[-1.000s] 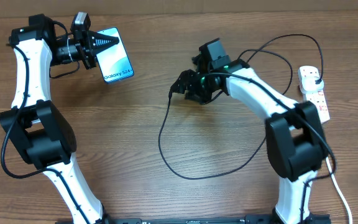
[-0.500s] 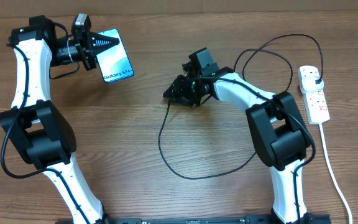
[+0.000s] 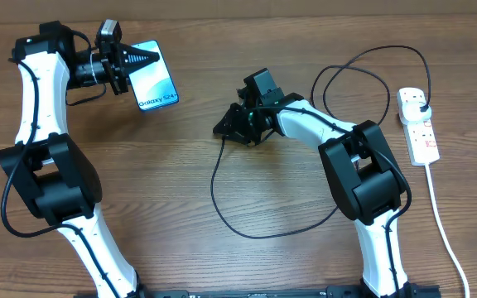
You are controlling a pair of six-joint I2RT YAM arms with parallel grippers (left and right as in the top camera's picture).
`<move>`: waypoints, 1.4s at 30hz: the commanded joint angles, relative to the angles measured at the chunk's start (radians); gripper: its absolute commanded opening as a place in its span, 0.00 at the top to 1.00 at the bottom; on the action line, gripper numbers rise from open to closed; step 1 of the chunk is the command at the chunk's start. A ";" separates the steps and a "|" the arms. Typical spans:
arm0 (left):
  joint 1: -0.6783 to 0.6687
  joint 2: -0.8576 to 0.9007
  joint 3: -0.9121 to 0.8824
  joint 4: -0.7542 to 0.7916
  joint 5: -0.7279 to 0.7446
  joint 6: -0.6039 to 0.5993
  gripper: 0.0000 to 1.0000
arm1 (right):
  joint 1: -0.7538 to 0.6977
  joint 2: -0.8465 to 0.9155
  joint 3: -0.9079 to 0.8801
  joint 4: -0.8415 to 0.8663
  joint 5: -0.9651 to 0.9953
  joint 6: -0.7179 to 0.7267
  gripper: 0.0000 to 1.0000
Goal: Plug charger to phone and switch on socket
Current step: 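Grasp the black cable near its USB-C plug with the right gripper, then raise the plug toward the phone's bottom port held by the left gripper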
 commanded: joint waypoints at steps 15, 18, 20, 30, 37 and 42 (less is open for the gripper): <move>-0.003 -0.004 0.016 -0.022 -0.006 0.011 0.96 | -0.052 0.034 0.015 -0.008 -0.045 -0.014 0.96; -0.003 -0.004 0.016 -0.022 -0.032 0.011 0.96 | -0.075 -0.001 0.016 -0.016 -0.136 -0.129 0.96; -0.003 -0.004 0.016 -0.021 -0.032 0.011 0.96 | -0.083 -0.040 0.016 -0.044 -0.165 -0.193 0.96; -0.051 -0.004 0.016 -0.021 -0.028 0.050 0.96 | -0.089 -0.410 0.016 -0.298 -0.211 -0.483 0.96; -0.137 -0.004 0.016 -0.021 -0.028 0.071 0.96 | -0.112 -0.709 0.016 -0.459 -0.164 -0.526 0.96; -0.209 -0.004 0.016 -0.013 -0.027 0.096 0.96 | -0.146 -0.848 0.014 -0.591 -0.137 -0.526 0.96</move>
